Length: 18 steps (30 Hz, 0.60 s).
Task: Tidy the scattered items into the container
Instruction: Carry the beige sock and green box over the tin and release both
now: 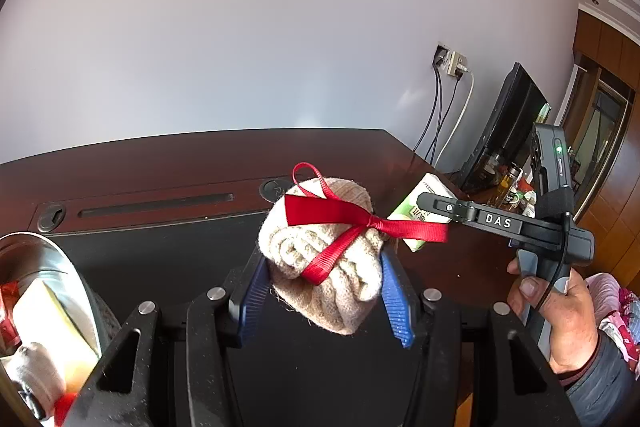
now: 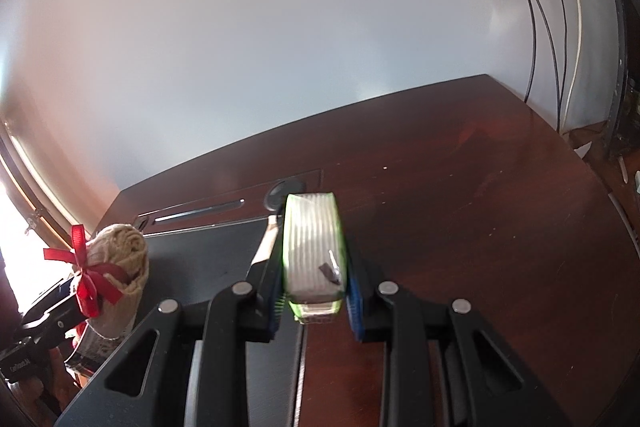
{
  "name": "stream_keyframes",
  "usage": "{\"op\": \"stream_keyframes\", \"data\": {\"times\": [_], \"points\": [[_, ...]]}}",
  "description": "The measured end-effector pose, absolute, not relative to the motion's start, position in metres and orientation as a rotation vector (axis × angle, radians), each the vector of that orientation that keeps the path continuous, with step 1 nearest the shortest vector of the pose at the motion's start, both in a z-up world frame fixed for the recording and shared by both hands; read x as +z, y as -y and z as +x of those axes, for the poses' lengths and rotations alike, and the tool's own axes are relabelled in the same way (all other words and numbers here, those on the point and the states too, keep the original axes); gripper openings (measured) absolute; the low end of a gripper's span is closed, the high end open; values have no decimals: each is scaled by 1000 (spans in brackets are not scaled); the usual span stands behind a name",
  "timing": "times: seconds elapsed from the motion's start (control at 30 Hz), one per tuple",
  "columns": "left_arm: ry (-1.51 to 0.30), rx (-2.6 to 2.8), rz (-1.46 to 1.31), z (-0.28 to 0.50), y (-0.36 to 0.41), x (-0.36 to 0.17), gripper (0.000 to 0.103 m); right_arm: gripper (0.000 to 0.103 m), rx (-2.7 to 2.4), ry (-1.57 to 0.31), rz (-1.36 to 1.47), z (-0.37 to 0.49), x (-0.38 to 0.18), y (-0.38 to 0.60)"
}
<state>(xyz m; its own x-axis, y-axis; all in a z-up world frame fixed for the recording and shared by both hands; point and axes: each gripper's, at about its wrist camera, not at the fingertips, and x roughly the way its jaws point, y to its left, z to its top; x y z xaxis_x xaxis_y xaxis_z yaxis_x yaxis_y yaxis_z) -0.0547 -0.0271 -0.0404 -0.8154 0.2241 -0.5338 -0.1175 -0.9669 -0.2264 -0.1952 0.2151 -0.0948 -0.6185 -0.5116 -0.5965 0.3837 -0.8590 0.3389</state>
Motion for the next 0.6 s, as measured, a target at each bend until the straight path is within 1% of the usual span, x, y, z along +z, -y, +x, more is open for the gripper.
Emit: {"op": "stream_keyframes", "data": {"times": [0.3,0.6], "points": [[272,2836,-801,-38,34,-26,54,26,-2409,243,930,-174,-80,-199],[308,2901,-768,-6,74,-19,54,26,-2347,193,902,-160,-73,-156]]}}
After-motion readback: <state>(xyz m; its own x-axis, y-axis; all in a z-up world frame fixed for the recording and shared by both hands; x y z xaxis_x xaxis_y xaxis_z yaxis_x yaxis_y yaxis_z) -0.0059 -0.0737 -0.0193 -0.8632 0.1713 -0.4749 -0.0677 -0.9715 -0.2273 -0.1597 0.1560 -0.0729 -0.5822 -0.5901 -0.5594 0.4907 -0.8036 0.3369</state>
